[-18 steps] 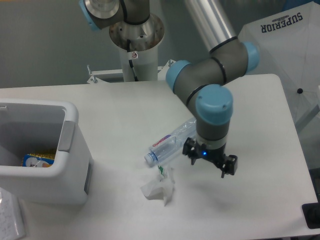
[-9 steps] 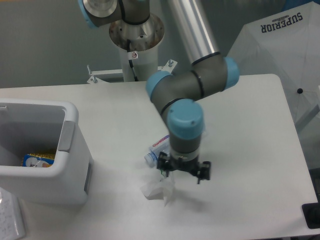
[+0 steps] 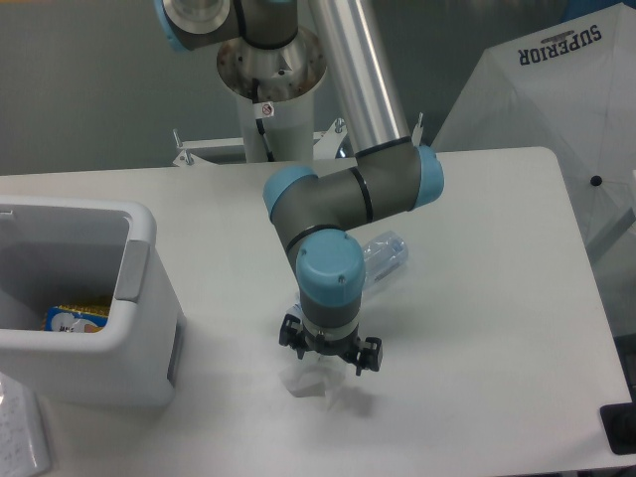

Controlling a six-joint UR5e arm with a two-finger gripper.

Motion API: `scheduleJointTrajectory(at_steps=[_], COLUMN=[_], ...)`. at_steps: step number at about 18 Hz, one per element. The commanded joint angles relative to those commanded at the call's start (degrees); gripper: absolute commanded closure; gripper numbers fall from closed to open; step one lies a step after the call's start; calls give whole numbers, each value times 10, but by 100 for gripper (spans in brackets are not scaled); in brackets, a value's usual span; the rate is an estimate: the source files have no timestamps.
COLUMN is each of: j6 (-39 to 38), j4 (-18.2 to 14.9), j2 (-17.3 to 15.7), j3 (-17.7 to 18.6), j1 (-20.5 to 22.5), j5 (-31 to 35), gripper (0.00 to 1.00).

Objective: Place the trash in the trash can
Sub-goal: 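Lower the gripper and close it on the white tissue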

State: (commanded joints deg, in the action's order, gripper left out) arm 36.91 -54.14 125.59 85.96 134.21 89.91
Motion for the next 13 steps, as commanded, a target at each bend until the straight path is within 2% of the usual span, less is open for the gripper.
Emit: scheduleJointTrajectory(at_steps=[2, 3, 5, 11, 13], j6=[-1, -1, -2, 0, 1], j4=[10, 10, 9, 9, 5], j2=[8, 7, 4, -5, -17], j3=[-2, -1, 3, -4, -8], j1=[-4, -4, -6, -5, -2], j5=[3, 4, 5, 0, -2], gripper=[41, 57, 99, 100, 100])
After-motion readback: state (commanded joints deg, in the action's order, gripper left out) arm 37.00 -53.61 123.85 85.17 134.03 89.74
